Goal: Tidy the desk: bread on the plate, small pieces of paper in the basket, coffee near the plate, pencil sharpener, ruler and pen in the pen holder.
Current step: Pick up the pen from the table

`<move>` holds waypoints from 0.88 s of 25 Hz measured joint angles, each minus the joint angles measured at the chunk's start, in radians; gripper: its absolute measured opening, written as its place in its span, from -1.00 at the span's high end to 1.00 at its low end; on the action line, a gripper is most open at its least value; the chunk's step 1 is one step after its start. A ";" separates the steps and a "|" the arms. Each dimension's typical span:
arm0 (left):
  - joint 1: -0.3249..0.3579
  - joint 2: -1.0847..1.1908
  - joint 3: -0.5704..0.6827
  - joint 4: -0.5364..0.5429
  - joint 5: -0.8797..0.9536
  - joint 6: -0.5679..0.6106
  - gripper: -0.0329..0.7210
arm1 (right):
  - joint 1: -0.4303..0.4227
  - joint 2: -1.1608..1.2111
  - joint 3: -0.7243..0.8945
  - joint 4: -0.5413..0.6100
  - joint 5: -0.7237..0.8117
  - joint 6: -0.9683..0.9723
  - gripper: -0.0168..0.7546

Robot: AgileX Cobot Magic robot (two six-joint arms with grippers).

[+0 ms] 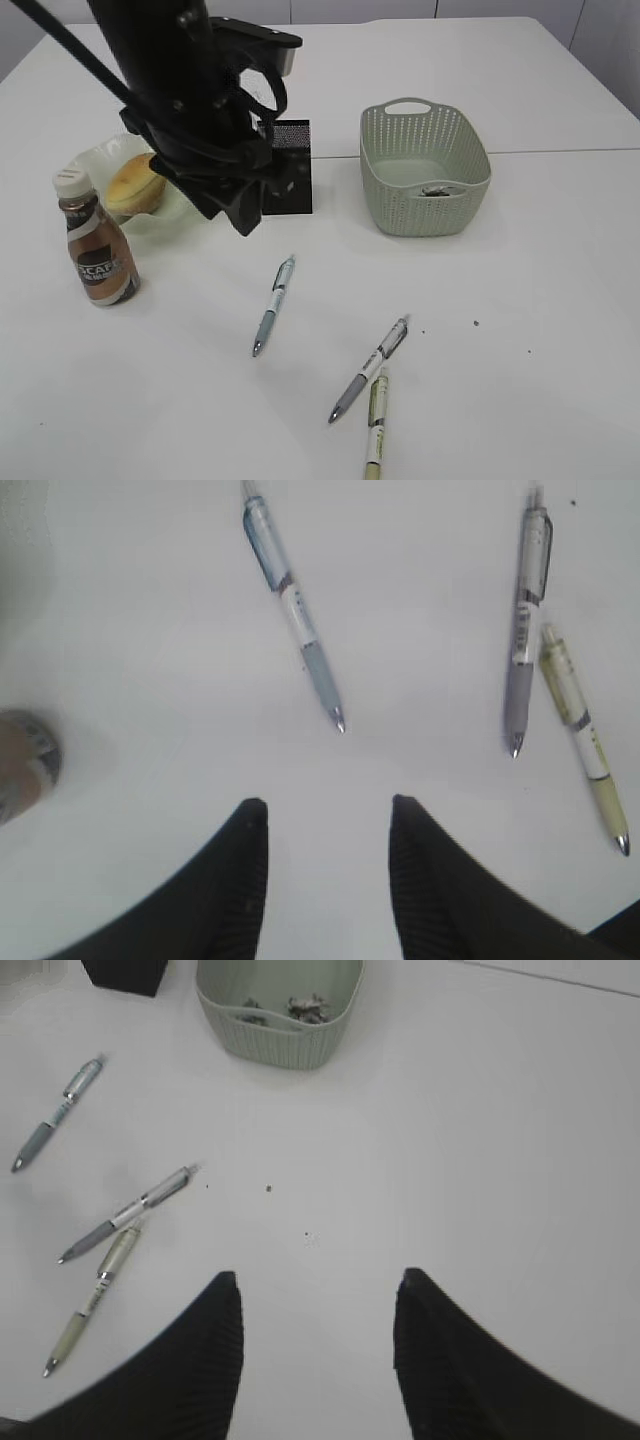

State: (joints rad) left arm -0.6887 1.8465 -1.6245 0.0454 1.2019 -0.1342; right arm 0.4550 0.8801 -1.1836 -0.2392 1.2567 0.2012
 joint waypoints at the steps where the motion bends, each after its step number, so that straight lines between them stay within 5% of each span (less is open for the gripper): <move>1: 0.004 0.013 -0.006 0.000 -0.015 -0.006 0.11 | 0.000 -0.038 0.007 0.002 0.003 0.009 0.02; 8: 0.040 0.159 -0.073 0.000 -0.049 -0.044 0.11 | 0.000 -0.255 0.016 0.004 0.013 0.051 0.02; 22: 0.093 0.456 -0.253 -0.082 -0.049 -0.119 0.11 | 0.000 -0.257 0.017 0.081 0.015 0.171 0.02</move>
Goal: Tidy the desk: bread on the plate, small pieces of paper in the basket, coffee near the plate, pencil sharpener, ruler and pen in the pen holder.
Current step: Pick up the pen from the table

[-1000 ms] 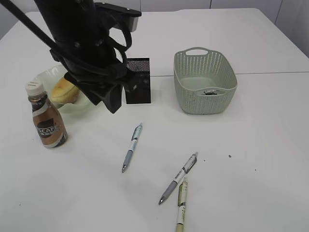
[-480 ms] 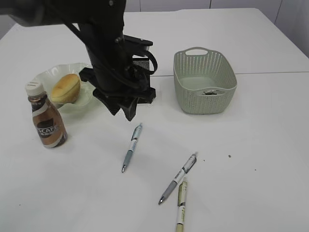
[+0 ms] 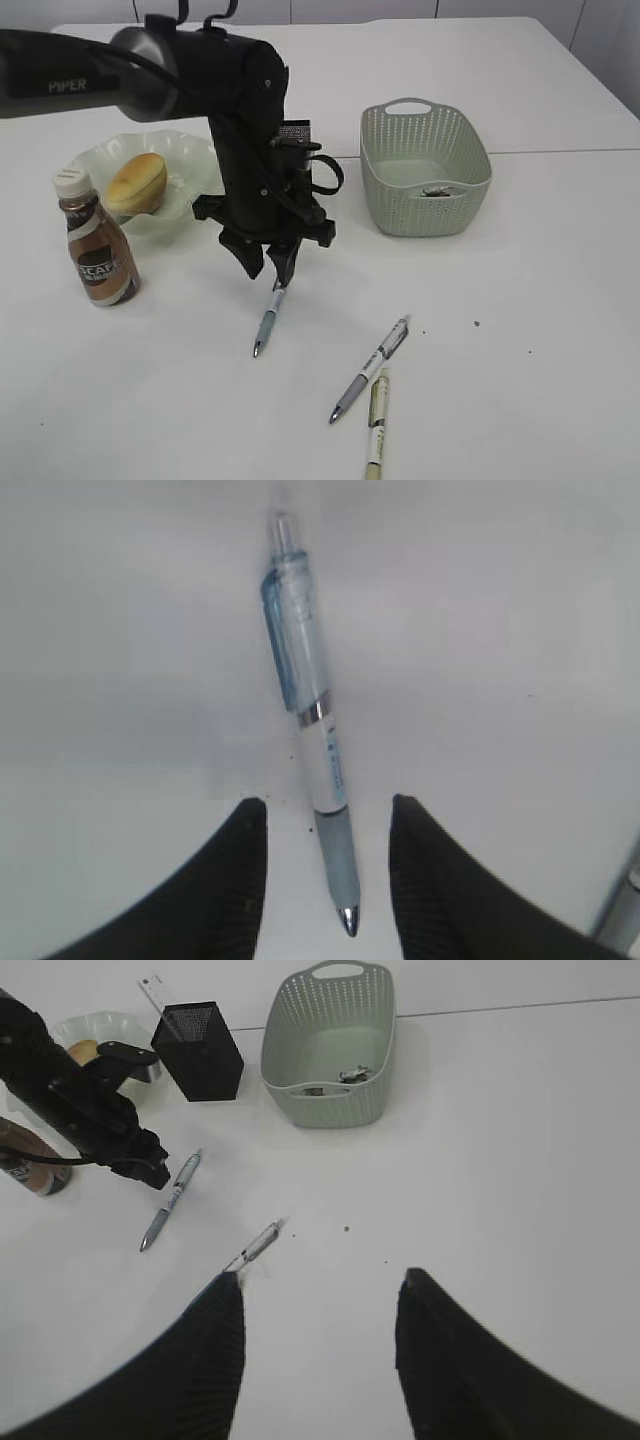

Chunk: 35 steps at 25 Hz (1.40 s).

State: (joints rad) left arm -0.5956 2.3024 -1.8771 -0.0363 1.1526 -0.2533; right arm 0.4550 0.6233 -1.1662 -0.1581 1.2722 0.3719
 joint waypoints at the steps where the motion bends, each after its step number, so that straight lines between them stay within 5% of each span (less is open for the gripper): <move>1: 0.000 0.011 -0.002 -0.002 0.000 0.000 0.11 | 0.000 0.000 0.002 0.000 0.000 0.002 0.02; 35: 0.004 0.110 -0.012 -0.019 -0.024 -0.001 0.14 | 0.000 0.001 0.006 0.028 0.000 0.010 0.01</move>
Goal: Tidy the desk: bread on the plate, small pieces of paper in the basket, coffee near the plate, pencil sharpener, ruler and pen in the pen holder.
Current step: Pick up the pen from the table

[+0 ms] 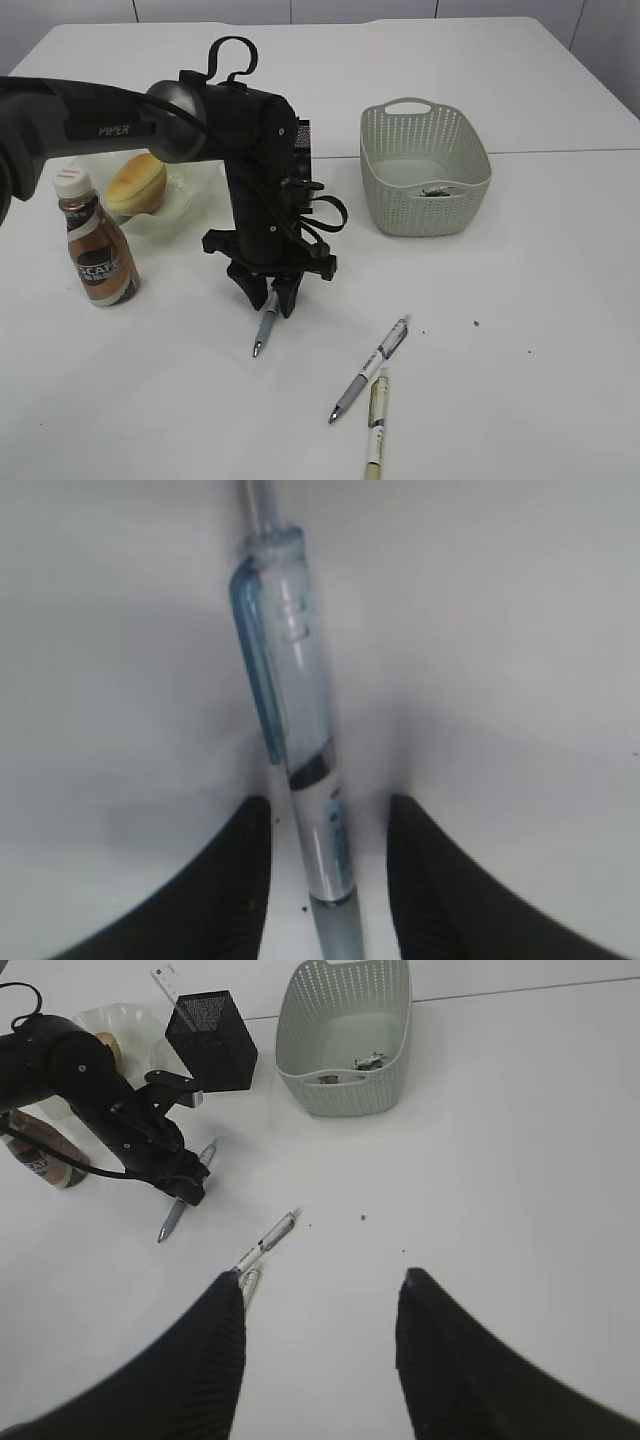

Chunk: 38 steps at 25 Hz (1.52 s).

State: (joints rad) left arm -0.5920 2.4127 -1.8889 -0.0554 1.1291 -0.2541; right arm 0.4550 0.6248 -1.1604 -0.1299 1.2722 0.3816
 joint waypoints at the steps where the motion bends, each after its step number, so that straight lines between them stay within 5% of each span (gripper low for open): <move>1: 0.000 0.000 0.000 0.000 0.000 0.000 0.15 | 0.000 0.000 0.000 0.000 0.002 0.000 0.01; 11: 0.000 0.004 -0.005 0.000 0.008 -0.002 0.73 | 0.000 0.000 0.000 0.000 0.004 0.000 0.01; 38: 0.001 -0.187 -0.003 0.002 0.083 0.036 0.74 | 0.000 0.000 0.000 -0.014 0.004 0.001 0.04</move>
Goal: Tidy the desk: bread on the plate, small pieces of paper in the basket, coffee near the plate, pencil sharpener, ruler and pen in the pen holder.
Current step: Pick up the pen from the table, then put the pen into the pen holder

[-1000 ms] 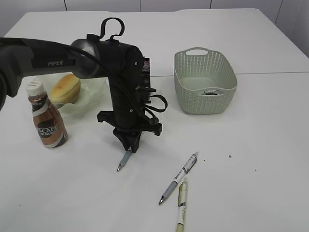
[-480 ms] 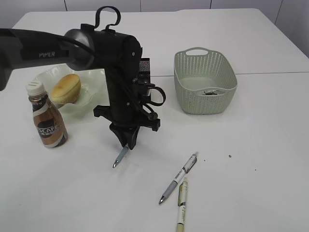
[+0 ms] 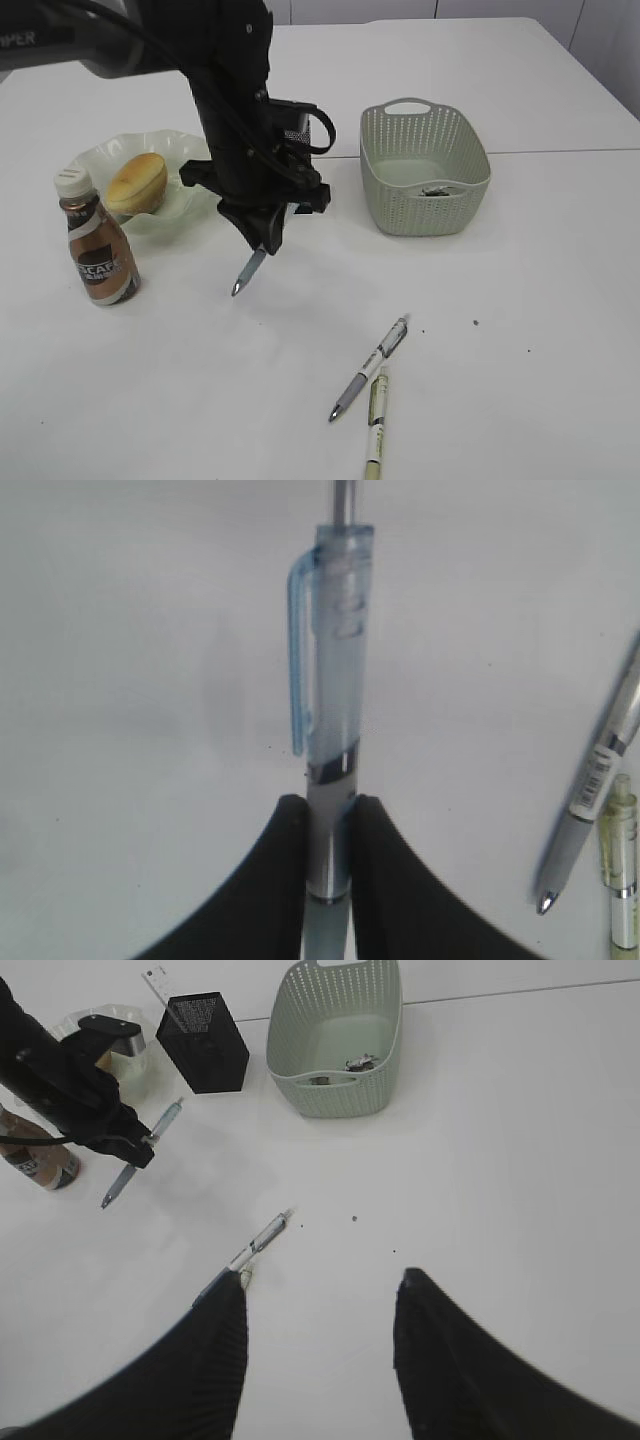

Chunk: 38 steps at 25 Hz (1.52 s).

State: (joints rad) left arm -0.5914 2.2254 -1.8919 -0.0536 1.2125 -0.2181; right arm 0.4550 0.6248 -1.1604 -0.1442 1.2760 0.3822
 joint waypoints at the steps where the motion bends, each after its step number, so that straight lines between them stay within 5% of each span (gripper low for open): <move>1: 0.000 -0.017 0.000 0.002 0.002 0.000 0.74 | 0.000 0.000 0.000 0.000 0.000 0.000 0.04; 7: 0.000 -0.140 0.083 0.025 -0.125 0.002 0.74 | 0.000 0.000 0.000 0.000 0.000 0.000 0.04; 20: 0.029 -0.348 0.533 0.161 -0.945 0.004 0.74 | 0.000 0.000 0.000 -0.002 0.000 0.002 0.04; 32: 0.119 -0.238 0.552 0.179 -1.590 0.004 0.74 | 0.000 0.000 0.000 -0.004 0.000 0.002 0.04; 38: 0.148 -0.119 0.472 0.179 -1.699 0.004 0.74 | 0.000 0.000 0.000 -0.004 0.000 0.002 0.04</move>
State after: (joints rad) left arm -0.4436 2.1068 -1.4195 0.1254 -0.4863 -0.2137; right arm 0.4550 0.6248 -1.1604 -0.1481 1.2760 0.3838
